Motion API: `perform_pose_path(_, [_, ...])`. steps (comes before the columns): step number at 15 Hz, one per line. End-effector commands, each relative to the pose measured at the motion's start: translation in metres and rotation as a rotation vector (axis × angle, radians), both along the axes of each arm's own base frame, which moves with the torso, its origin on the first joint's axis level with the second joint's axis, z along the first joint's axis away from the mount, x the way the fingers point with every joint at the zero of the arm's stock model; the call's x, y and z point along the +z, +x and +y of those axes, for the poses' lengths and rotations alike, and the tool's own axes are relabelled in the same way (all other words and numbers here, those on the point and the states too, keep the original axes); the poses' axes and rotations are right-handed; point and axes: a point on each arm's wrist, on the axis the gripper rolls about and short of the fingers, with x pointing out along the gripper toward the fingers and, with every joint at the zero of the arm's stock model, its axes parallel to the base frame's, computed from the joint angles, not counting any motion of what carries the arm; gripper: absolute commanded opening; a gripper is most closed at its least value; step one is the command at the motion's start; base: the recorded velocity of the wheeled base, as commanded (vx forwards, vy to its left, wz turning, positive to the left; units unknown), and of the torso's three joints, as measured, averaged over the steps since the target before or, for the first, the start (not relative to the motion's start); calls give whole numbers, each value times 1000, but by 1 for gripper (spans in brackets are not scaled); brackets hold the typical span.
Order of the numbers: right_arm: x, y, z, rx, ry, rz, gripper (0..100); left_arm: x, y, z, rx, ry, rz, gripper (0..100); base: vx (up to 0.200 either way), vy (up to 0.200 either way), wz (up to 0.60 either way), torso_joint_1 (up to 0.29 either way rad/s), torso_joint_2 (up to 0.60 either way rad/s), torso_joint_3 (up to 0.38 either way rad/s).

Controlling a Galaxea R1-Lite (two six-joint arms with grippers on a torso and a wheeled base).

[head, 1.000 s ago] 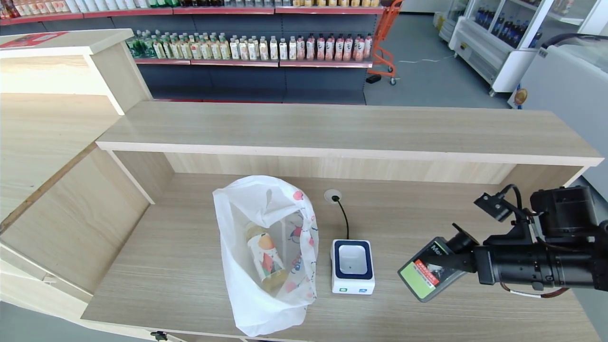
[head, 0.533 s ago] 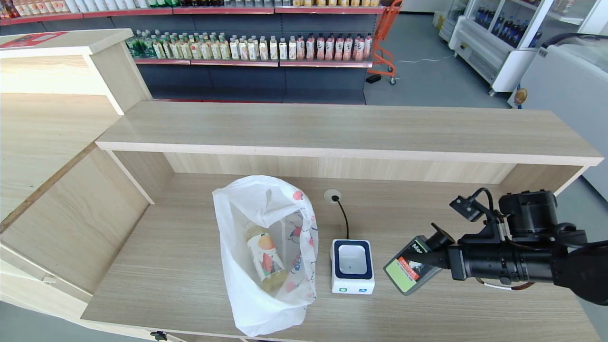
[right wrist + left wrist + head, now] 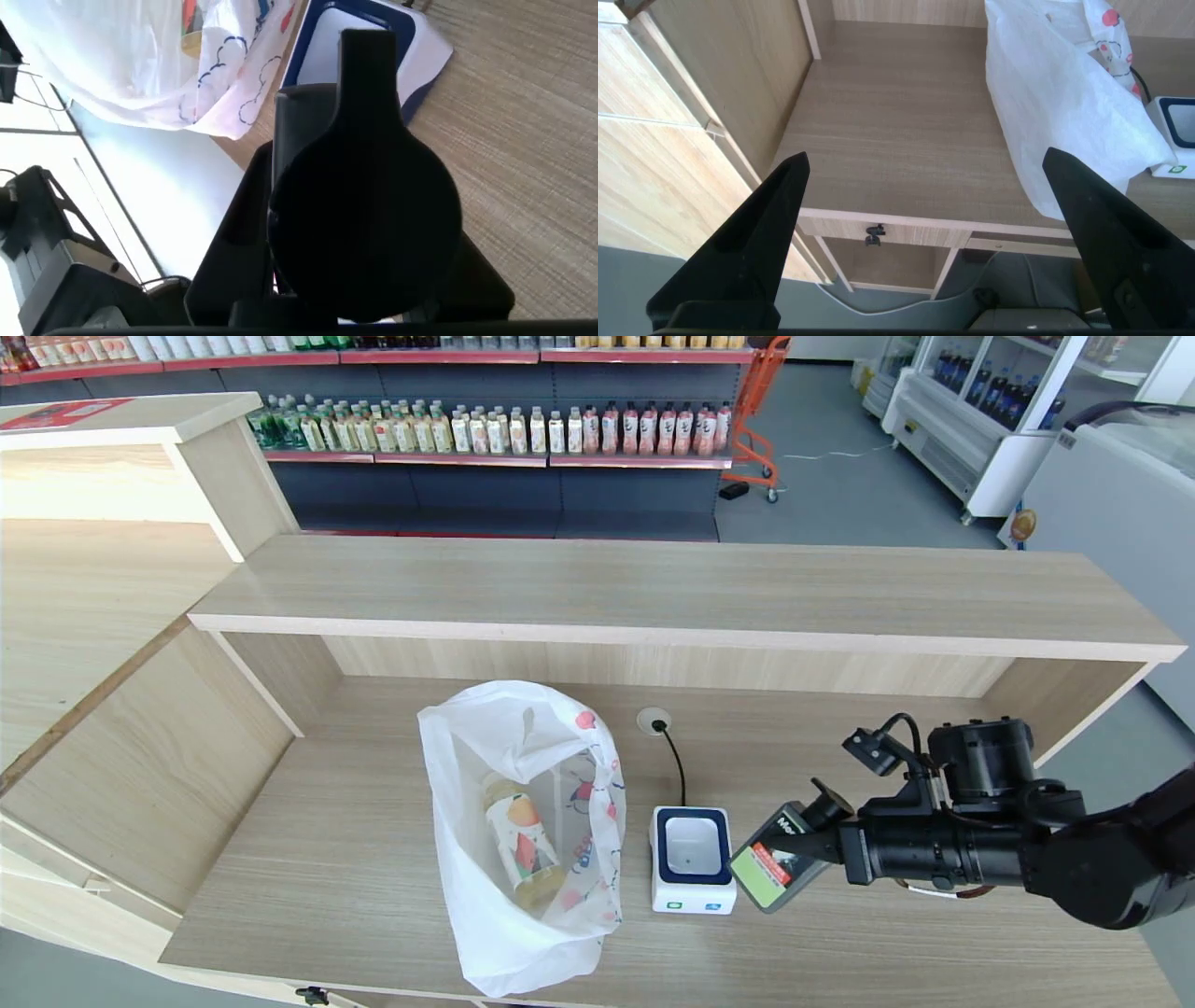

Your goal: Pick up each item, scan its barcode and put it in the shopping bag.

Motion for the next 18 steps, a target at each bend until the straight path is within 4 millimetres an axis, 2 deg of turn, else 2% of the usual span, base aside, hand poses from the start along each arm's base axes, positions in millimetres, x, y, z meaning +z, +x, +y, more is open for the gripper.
perform_pose_path(1, [-10, 12, 5, 7, -4, 16, 0, 0, 0, 0, 1, 0, 0, 100, 0, 0, 0, 0, 0, 0])
perform_pose_path(5, [-15, 29, 14, 24, 0, 7, 0, 0, 0, 0, 1, 0, 0, 100, 0, 0, 0, 0, 0, 0])
perform_pose_path(12, [-28, 38, 36, 76, 7, -13, 0, 0, 0, 0, 1, 0, 0, 100, 0, 0, 0, 0, 0, 0])
perform_pose_path(18, [-36, 46, 40, 79, 14, -36, 0, 0, 0, 0, 1, 0, 0, 100, 0, 0, 0, 0, 0, 0])
